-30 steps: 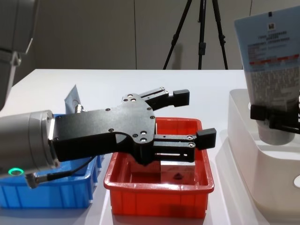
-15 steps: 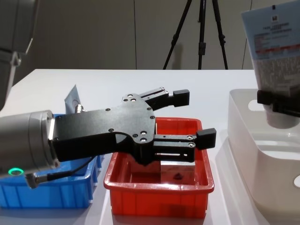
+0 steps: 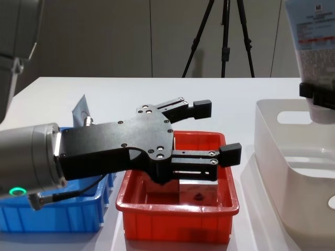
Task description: Bimanual collaborative sorting of washing and personal care products
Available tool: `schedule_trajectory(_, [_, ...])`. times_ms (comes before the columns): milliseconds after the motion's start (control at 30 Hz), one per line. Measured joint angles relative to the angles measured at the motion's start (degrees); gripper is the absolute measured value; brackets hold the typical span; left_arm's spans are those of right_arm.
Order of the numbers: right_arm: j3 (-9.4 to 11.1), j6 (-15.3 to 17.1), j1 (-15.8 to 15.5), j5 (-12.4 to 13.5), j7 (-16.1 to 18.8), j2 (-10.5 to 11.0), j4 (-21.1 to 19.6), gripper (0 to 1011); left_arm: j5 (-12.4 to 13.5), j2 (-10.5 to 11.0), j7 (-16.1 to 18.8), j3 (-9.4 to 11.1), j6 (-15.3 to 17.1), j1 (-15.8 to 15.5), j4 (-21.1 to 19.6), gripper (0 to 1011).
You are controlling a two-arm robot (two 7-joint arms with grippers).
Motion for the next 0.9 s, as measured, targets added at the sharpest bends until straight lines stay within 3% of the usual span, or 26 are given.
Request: schedule_trajectory(900, [0.98, 1.81, 8.41, -5.98, -4.04, -7.59, 12.63, 473, 0.00, 0.00, 0.00, 0.00, 0.00, 0.00, 0.00, 1001])
